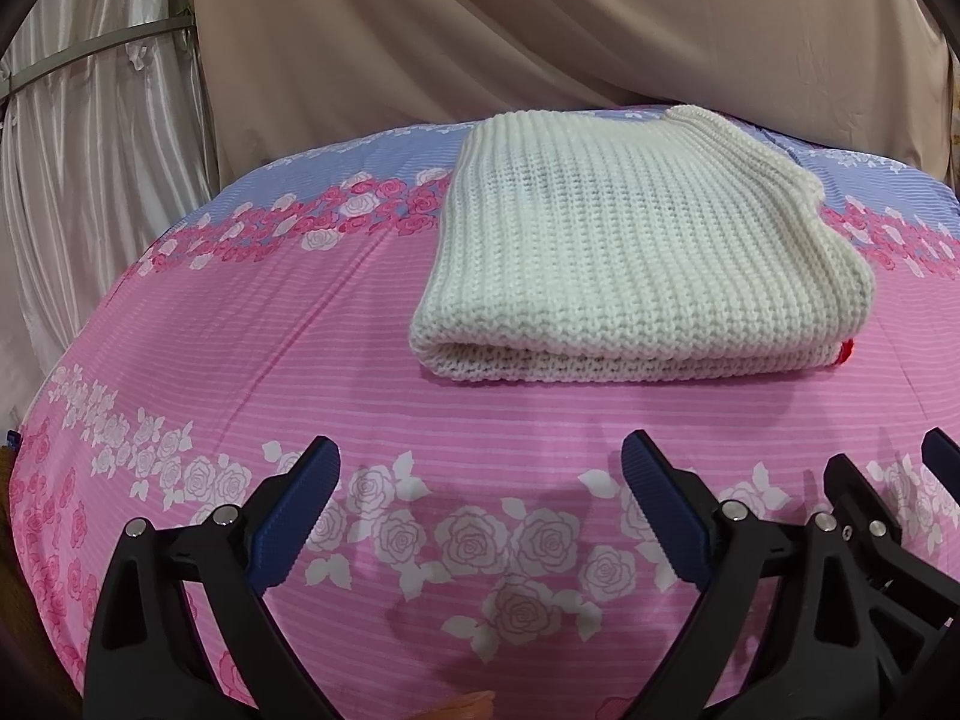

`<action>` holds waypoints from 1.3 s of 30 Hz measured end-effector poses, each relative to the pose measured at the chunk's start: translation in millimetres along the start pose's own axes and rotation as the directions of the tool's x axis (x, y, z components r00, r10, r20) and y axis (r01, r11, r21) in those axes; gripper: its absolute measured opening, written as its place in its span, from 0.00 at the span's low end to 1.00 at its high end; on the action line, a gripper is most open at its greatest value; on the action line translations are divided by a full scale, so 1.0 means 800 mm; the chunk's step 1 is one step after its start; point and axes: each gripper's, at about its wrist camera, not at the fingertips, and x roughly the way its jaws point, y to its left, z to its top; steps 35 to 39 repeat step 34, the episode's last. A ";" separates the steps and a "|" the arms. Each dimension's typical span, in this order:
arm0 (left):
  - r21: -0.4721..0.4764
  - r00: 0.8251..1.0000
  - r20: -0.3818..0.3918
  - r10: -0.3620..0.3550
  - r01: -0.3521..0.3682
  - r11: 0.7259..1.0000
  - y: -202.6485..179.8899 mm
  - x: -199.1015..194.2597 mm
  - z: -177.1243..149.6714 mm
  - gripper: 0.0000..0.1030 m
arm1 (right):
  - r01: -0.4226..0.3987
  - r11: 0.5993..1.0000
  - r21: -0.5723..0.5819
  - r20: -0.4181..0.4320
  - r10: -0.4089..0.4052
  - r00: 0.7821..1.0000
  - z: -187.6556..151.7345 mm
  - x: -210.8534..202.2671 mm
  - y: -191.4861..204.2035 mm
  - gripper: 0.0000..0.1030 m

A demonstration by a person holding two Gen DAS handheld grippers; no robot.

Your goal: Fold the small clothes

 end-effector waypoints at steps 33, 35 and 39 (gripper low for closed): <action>0.001 1.000 0.001 -0.004 0.004 1.000 -0.003 0.000 0.000 0.88 | 0.019 1.000 0.003 -0.001 -0.019 1.000 0.001 -0.002 0.006 0.69; 0.003 1.000 0.001 -0.003 0.003 1.000 -0.004 -0.001 -0.001 0.87 | 0.021 1.000 0.003 -0.002 -0.021 1.000 0.001 -0.002 0.007 0.69; 0.003 1.000 0.001 -0.003 0.003 1.000 -0.004 -0.001 -0.001 0.87 | 0.021 1.000 0.003 -0.002 -0.021 1.000 0.001 -0.002 0.007 0.69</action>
